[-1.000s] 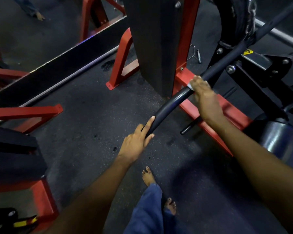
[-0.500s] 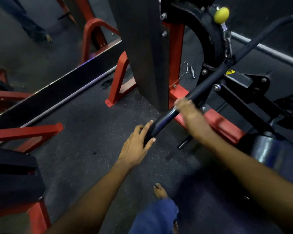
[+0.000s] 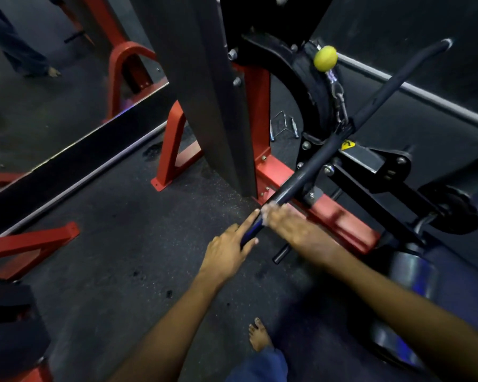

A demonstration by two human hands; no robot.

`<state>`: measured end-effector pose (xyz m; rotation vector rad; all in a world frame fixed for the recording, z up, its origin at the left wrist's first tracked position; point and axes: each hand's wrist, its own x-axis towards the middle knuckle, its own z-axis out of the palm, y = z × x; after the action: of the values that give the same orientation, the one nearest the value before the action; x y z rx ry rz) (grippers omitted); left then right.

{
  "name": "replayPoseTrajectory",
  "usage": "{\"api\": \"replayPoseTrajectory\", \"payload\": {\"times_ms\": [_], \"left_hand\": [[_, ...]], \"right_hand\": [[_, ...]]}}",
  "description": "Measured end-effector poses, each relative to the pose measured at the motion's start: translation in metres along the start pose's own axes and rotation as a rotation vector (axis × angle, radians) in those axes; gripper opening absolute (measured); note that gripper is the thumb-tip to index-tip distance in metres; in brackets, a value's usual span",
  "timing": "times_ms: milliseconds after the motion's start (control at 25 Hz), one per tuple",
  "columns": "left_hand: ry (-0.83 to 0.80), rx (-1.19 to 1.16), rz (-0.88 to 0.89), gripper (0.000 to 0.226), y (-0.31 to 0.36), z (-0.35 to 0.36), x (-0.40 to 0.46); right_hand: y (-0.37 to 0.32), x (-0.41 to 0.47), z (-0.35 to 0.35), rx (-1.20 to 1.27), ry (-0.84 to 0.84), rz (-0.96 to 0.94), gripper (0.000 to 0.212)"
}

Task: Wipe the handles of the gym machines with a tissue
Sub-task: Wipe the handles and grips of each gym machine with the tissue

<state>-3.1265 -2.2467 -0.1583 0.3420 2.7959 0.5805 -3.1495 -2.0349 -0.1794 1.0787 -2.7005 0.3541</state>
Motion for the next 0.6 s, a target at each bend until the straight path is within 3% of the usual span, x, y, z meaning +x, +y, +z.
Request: {"api": "replayPoseTrajectory", "payload": {"times_ms": [40, 80, 200, 240, 320, 440, 480, 520, 600], "left_hand": [[0.004, -0.010, 0.000, 0.067, 0.001, -0.001, 0.002], [0.009, -0.025, 0.000, 0.067, 0.002, -0.002, 0.004], [0.021, -0.059, 0.006, 0.068, 0.004, -0.002, 0.009], [0.020, -0.065, -0.001, 0.068, 0.004, -0.001, 0.010], [0.017, -0.061, -0.019, 0.068, 0.004, 0.001, 0.009], [0.002, -0.048, -0.027, 0.066, 0.004, 0.001, 0.006], [-0.004, -0.053, -0.030, 0.066, 0.004, 0.001, 0.006], [-0.010, -0.061, -0.035, 0.066, 0.004, 0.000, 0.006], [-0.016, -0.057, -0.043, 0.066, 0.005, 0.000, 0.005]], "right_hand": [[0.006, -0.006, -0.003, -0.040, -0.038, -0.148, 0.043], [0.024, -0.006, -0.006, -0.056, -0.034, -0.134, 0.043], [0.085, 0.014, -0.031, 0.103, 0.077, 0.524, 0.045], [0.092, 0.021, -0.033, 0.119, 0.113, 0.623, 0.046], [0.066, 0.029, -0.020, 0.070, 0.059, 0.481, 0.044], [0.028, 0.017, -0.013, 0.006, -0.106, -0.112, 0.041], [0.042, 0.019, -0.016, 0.019, -0.130, -0.176, 0.037], [0.063, 0.026, -0.024, 0.033, -0.121, -0.116, 0.033], [0.112, 0.042, -0.045, 0.005, -0.107, 0.247, 0.031]]}}
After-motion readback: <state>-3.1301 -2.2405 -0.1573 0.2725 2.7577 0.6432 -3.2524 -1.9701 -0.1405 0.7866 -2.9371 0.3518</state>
